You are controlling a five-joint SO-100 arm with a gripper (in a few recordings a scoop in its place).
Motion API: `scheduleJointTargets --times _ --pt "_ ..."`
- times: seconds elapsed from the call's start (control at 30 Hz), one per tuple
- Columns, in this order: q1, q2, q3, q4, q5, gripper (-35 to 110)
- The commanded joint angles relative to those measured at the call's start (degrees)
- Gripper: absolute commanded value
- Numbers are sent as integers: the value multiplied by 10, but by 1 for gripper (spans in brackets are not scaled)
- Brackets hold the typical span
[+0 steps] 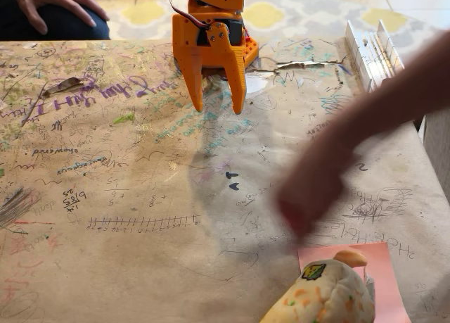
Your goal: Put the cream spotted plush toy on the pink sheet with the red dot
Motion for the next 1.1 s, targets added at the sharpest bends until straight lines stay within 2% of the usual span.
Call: scheduleJointTargets --times 0.0,0.17,0.3,0.37,0.5,0.6,0.77,1.07 --pt "21 2 0 -6 34 22" --pt "85 1 -145 21 214 22" --pt "43 -44 -319 64 258 20" --pt "35 -62 -339 68 259 20" --pt "42 4 -194 68 164 19" --pt "79 2 -93 1 136 20" --pt "54 1 -10 -84 173 17" --pt "32 3 -19 -70 214 16"
